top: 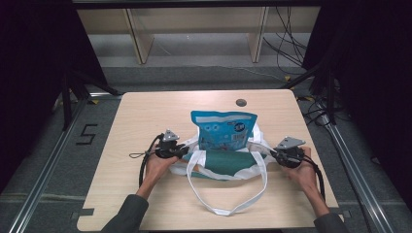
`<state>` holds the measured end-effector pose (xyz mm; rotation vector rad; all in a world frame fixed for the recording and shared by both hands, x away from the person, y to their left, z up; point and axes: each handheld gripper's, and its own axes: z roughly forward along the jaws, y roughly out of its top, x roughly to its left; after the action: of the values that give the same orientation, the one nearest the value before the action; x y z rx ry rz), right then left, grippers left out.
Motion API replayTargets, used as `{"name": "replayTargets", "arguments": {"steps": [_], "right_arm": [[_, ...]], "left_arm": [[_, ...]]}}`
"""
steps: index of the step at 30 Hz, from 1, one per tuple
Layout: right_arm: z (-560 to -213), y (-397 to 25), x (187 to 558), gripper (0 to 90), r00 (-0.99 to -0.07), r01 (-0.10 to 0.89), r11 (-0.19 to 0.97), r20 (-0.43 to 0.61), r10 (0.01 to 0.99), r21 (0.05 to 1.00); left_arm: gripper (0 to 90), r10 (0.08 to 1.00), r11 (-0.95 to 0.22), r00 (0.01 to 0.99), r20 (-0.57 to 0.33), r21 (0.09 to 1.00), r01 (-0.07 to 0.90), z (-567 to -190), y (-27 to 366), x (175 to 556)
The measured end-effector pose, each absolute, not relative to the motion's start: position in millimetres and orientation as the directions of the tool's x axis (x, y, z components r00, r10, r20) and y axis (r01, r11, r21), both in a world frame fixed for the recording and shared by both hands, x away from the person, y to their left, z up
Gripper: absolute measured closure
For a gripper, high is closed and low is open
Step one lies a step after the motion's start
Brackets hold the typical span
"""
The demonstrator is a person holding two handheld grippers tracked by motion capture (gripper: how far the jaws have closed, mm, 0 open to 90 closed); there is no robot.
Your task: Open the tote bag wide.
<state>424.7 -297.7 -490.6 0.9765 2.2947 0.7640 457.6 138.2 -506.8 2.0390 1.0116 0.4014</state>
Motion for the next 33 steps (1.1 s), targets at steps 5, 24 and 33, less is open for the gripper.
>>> {"name": "replayTargets", "arguments": {"steps": [5,24,33], "right_arm": [[-451,-310,415,63.0,-0.537,0.419,0.441,-0.175,0.825,0.794],[-414,-214,381,49.1,-0.846,0.27,0.502,-0.046,0.532,0.822],[-445,-198,357,87.6,-0.939,0.233,0.65,-0.007,0.344,0.723]], "left_arm": [[51.4,0.768,-0.38,0.64,-0.023,0.788,0.484,-479,145,457],[62.5,0.68,-0.446,0.731,0.057,0.823,0.352,-450,115,472],[83.8,0.727,-0.417,0.686,-0.029,0.775,0.475,-473,114,507]]}}
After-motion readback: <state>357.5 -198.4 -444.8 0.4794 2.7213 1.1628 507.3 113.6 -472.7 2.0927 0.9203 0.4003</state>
